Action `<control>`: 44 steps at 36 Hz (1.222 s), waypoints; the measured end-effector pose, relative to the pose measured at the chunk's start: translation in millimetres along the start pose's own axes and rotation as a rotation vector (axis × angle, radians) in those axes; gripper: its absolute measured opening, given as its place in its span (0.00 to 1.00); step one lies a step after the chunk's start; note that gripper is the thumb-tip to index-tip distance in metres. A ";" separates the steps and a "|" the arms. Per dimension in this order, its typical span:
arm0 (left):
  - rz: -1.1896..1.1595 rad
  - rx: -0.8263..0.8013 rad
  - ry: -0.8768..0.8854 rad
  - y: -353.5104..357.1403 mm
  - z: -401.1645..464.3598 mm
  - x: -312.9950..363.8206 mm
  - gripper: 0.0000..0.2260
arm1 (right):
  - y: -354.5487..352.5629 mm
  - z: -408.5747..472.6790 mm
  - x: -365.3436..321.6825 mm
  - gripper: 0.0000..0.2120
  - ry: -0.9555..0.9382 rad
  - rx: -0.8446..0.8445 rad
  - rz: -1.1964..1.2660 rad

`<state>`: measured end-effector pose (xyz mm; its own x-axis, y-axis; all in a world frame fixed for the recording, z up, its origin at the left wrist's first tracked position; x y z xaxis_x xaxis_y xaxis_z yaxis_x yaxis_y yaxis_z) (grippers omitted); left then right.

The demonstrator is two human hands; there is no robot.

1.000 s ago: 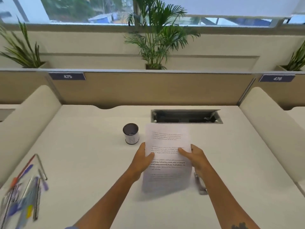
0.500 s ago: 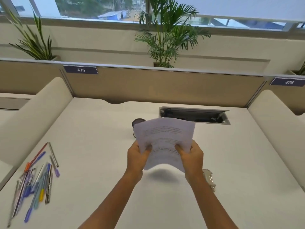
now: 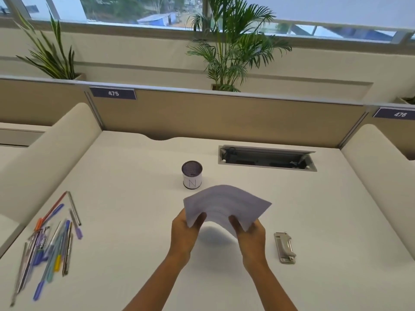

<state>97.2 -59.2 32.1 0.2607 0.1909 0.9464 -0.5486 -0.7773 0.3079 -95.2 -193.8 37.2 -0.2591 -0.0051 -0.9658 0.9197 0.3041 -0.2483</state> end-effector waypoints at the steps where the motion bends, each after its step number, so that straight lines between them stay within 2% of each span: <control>1: 0.016 0.009 -0.017 -1.6 -0.5 -3.2 0.09 | 1.7 -0.9 3.6 0.12 0.006 -0.010 -0.013; 6: 0.043 0.055 -0.091 -11.9 -1.4 -14.5 0.03 | 6.0 -1.5 14.9 0.10 0.025 -0.055 -0.056; 9: 0.009 0.033 -0.096 -11.2 1.8 -7.2 0.04 | 4.1 8.5 11.1 0.11 0.017 -0.092 -0.048; 12: -0.027 0.019 -0.126 -12.2 4.7 -3.0 0.04 | 0.6 19.3 9.4 0.16 0.013 -0.201 -0.051; 15: -0.096 0.046 -0.150 -19.8 7.3 0.4 0.07 | -7.2 28.9 10.7 0.15 0.024 -0.345 -0.050; 19: -0.225 0.114 -0.186 -31.0 7.6 0.5 0.11 | -14.2 29.4 18.1 0.19 0.129 -0.481 0.101; 23: -0.481 0.153 -0.250 -24.5 1.4 -6.6 0.13 | 2.6 13.8 23.5 0.19 0.261 -0.453 0.351; 26: -0.614 0.135 -0.293 -8.4 -7.7 -14.1 0.17 | 24.4 -4.0 17.8 0.23 0.279 -0.411 0.375; 30: -0.660 0.107 -0.336 1.2 -17.4 -29.9 0.20 | 33.6 -15.2 11.2 0.24 0.287 -0.264 0.362; 33: -0.652 0.120 -0.329 -8.6 -13.3 -31.5 0.23 | 22.6 -8.9 10.5 0.18 0.265 -0.192 0.247; 38: -0.612 0.152 -0.245 -53.0 14.5 -12.6 0.22 | -12.8 13.8 7.6 0.13 0.202 -0.199 0.044; 41: -0.414 0.048 -0.201 -72.2 27.8 10.1 0.24 | -30.5 24.9 0.4 0.12 0.142 -0.213 -0.002; 44: -0.175 -0.097 -0.181 -72.5 34.1 26.4 0.21 | -40.4 30.4 -10.5 0.10 0.080 -0.213 -0.036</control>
<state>170.9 -18.3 31.4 0.4908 0.2003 0.8479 -0.5542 -0.6792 0.4812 -120.7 -235.0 55.1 -0.3212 0.0529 -0.9455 0.8284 0.4995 -0.2535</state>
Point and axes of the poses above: each hand's wrist, its own z-axis towards the middle knuckle, its own y-axis out of the palm, x = y × z, the point moved 8 cm from there along z, towards the middle knuckle, and after that the axes turned 13 degrees about -z, right-handed, at the moved point
